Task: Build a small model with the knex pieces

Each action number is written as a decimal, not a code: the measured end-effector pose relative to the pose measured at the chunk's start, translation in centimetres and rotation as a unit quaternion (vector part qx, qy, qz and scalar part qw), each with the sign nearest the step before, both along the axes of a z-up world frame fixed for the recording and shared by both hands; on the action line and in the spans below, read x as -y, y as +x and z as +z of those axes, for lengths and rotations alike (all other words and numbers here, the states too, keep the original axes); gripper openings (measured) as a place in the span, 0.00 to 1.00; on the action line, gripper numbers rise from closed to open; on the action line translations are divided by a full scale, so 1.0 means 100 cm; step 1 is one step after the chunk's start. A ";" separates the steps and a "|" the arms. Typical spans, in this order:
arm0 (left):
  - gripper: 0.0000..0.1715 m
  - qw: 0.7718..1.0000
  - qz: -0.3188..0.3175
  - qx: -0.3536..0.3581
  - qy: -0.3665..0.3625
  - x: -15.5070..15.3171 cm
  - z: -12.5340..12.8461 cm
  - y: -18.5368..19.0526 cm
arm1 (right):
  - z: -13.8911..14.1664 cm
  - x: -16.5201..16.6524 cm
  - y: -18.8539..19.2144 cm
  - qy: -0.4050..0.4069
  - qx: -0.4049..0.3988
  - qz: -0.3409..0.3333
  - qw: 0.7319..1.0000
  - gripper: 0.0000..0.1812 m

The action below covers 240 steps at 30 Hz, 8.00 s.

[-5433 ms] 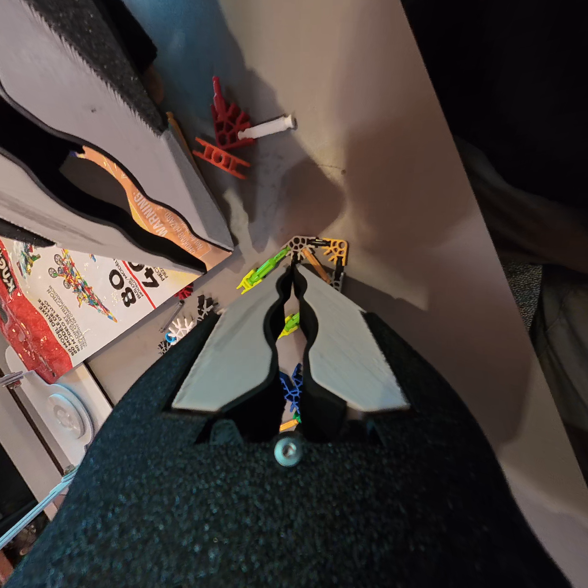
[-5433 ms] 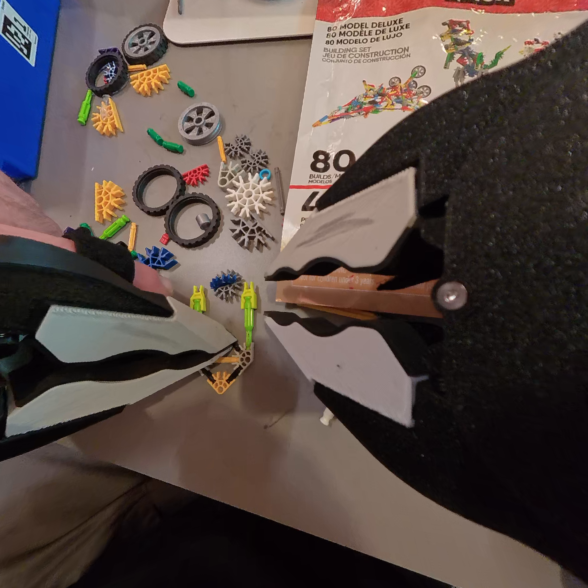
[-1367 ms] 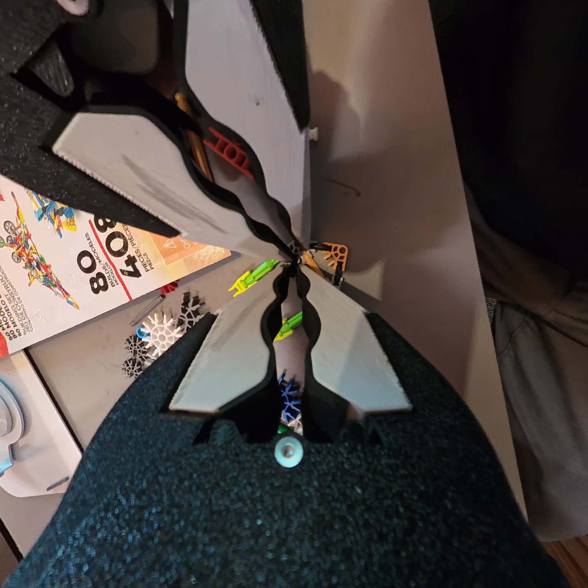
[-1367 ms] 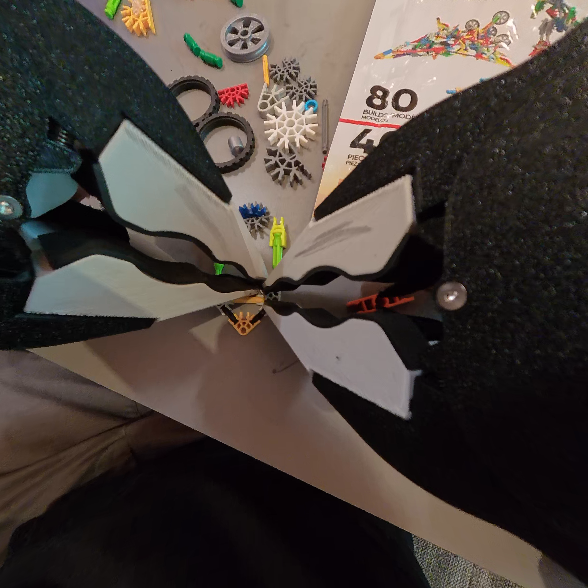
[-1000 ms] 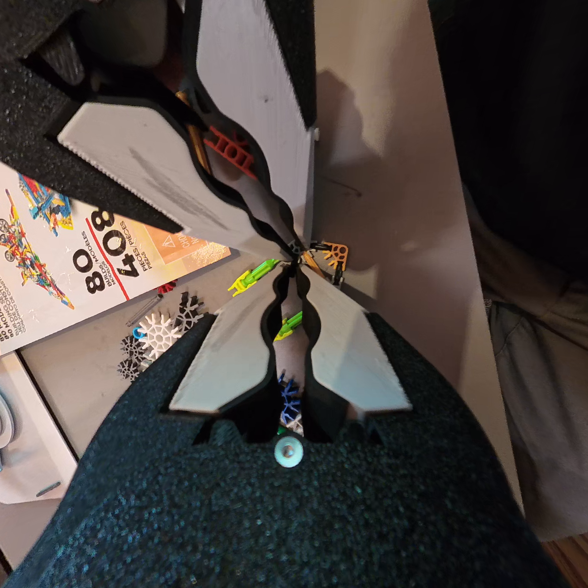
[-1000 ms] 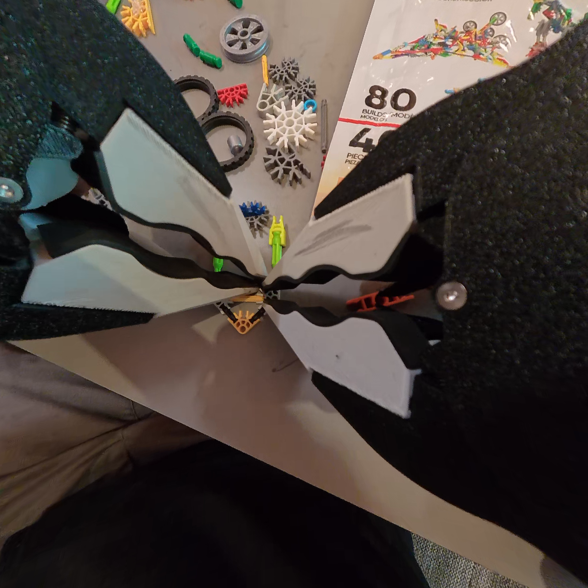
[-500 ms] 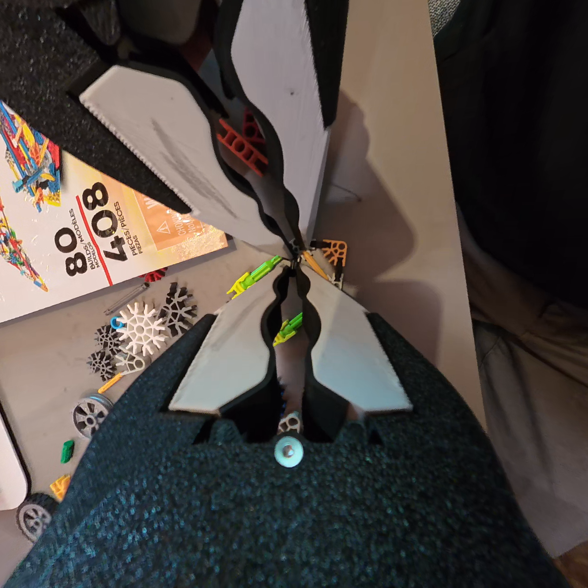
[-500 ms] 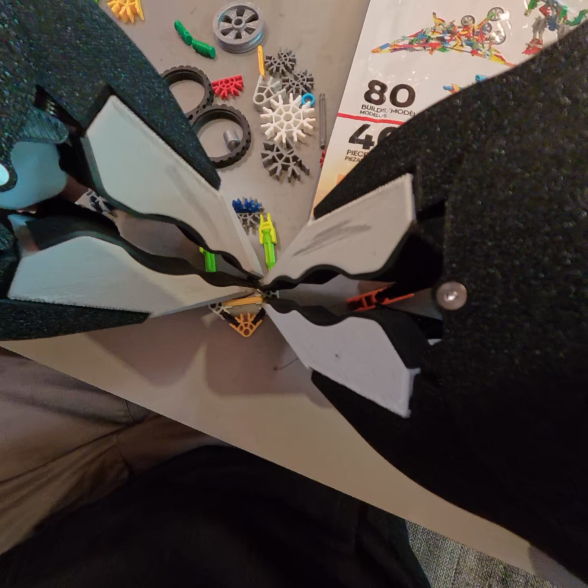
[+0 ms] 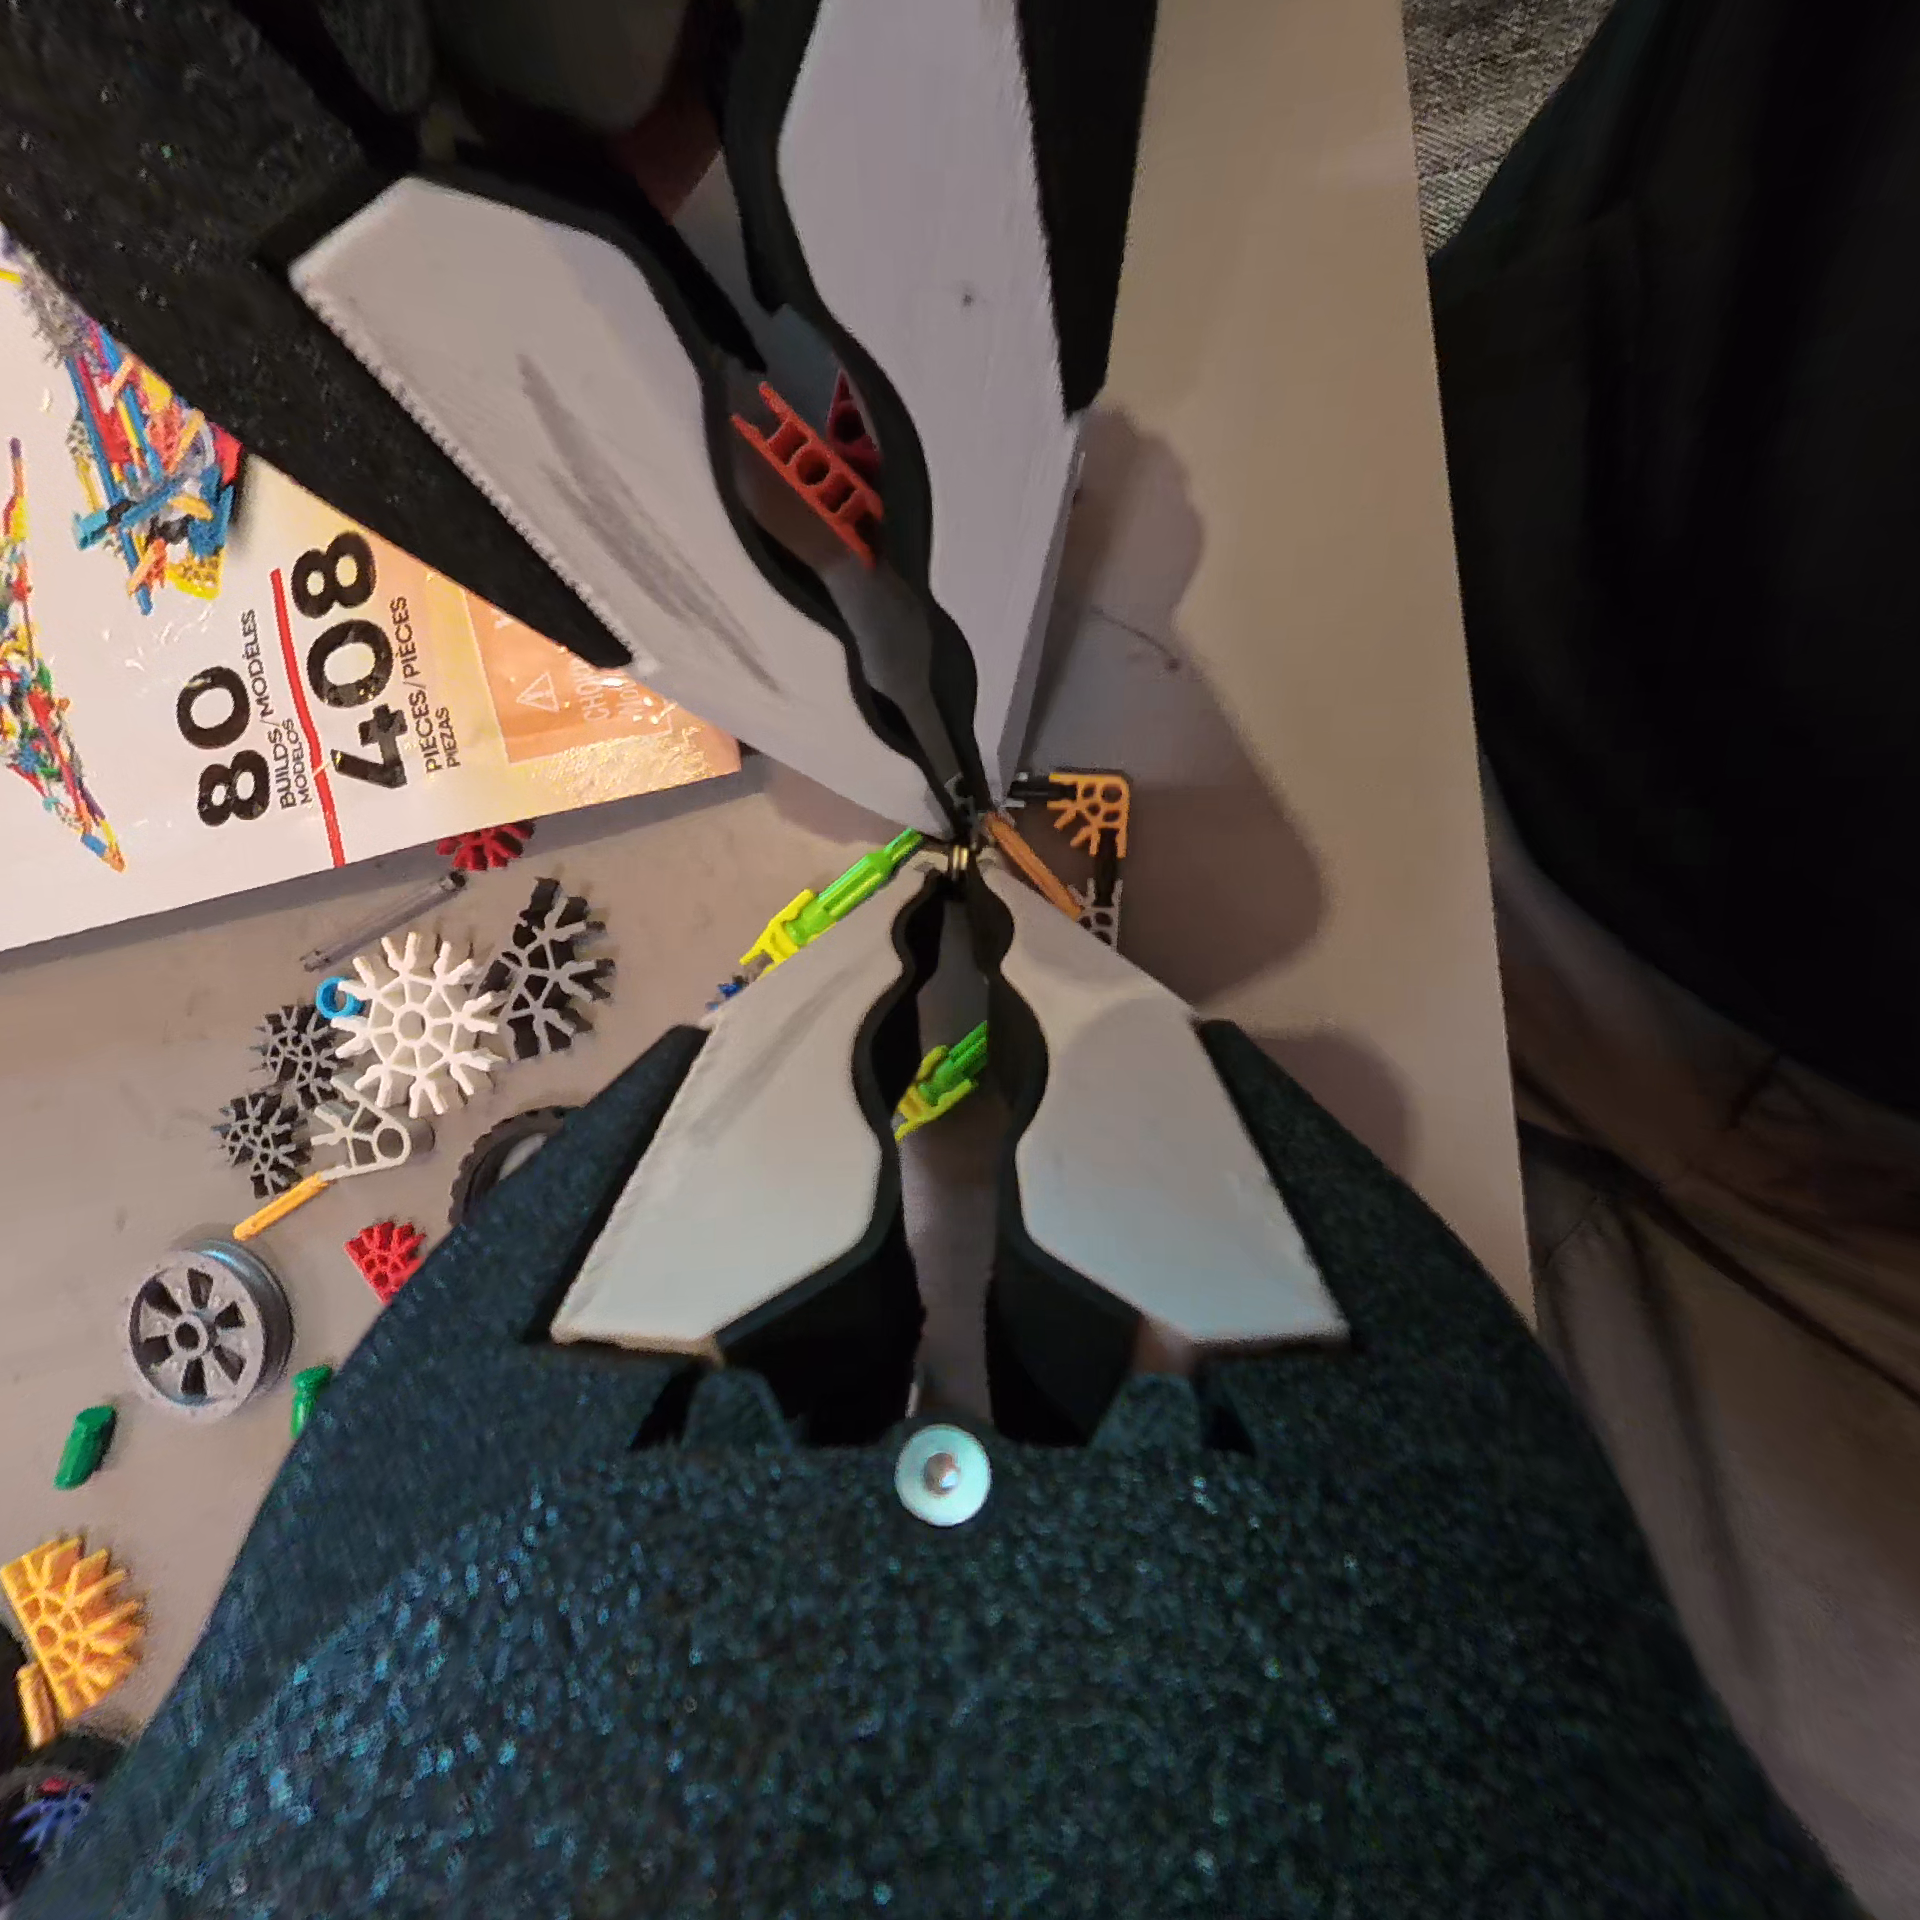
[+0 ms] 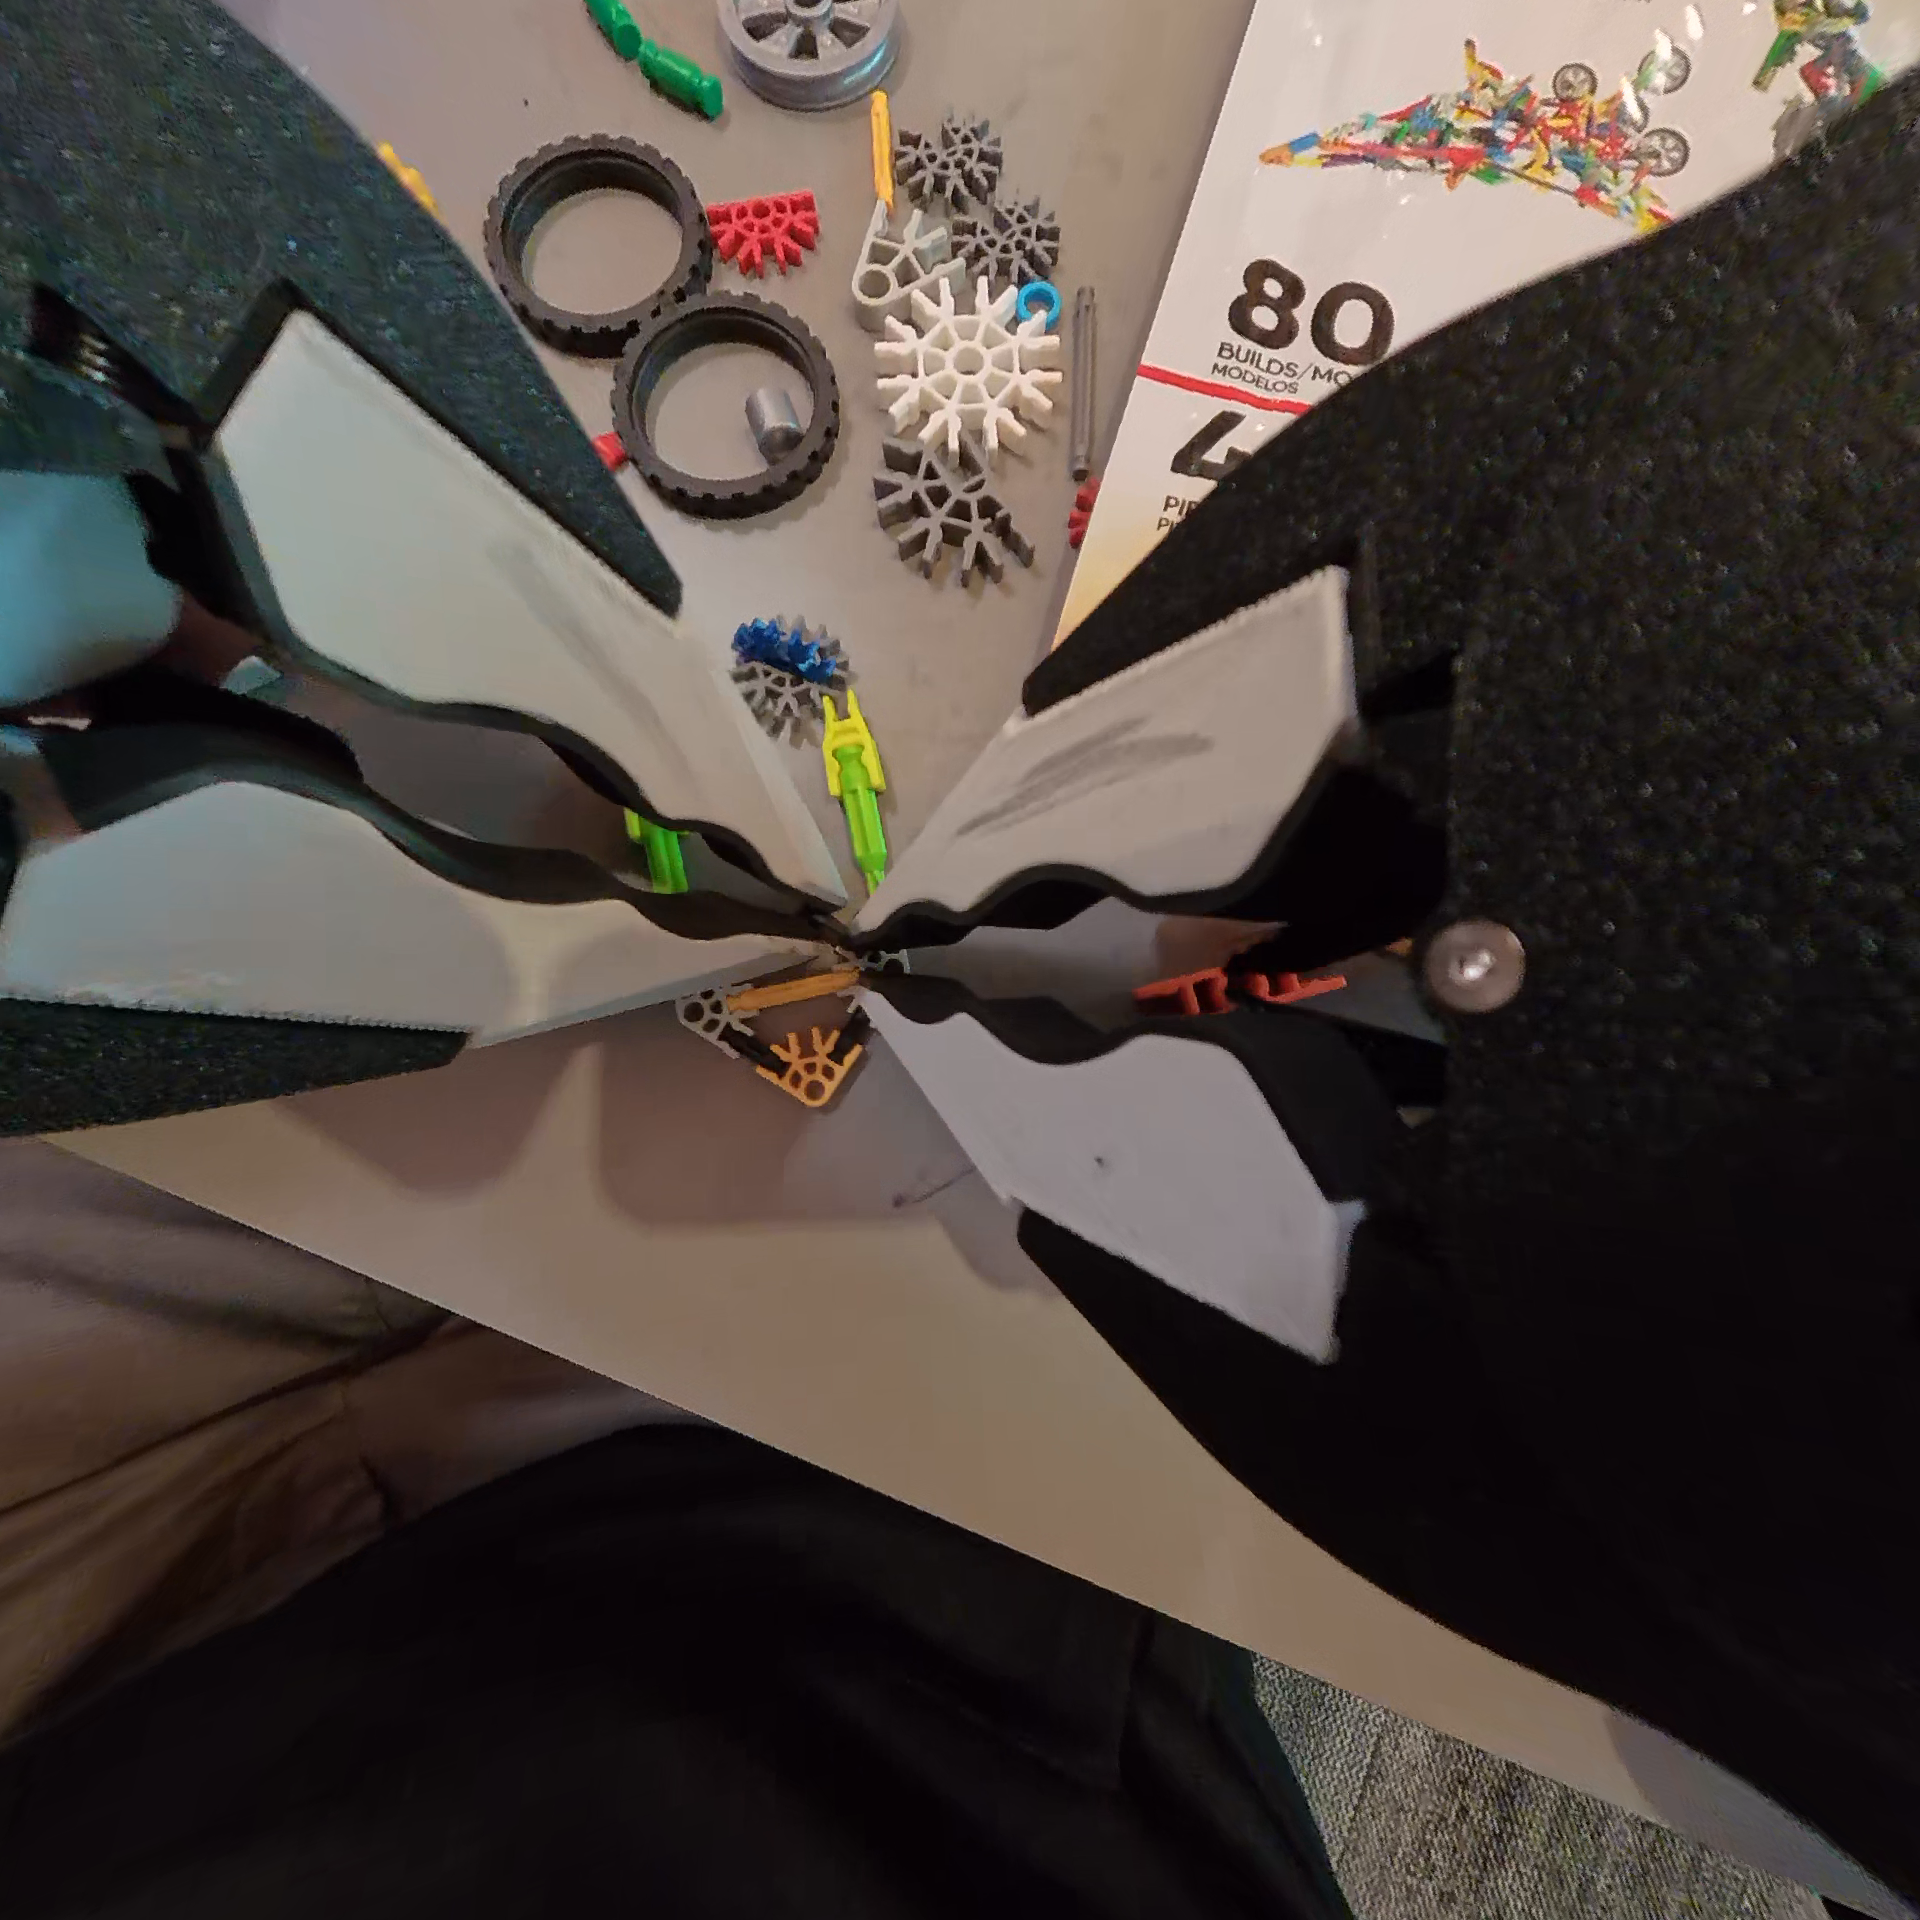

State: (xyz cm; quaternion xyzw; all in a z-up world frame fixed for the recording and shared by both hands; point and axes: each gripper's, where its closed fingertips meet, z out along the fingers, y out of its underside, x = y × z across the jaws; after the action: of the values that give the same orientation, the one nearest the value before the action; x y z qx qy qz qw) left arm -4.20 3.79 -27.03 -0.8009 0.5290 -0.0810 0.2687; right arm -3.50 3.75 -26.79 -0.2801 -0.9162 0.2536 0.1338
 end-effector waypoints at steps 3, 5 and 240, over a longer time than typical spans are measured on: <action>0.01 1.000 0.010 0.008 0.015 0.001 0.001 0.000 | 0.000 0.000 0.000 0.002 0.005 0.004 1.000 0.02; 0.01 0.999 0.012 0.008 0.033 0.001 0.001 0.000 | 0.000 0.000 0.000 0.004 0.011 0.008 1.000 0.02; 0.15 0.956 0.251 -0.010 0.152 0.032 0.007 -0.045 | 0.018 0.018 -0.030 -0.037 0.083 -0.107 0.990 0.07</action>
State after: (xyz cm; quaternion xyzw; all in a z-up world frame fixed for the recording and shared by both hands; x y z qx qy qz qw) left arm -8.70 0.57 -26.31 -0.8585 0.3195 0.0781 0.3934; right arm -6.53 1.97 -25.04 -0.4017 -0.8787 0.2471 0.0733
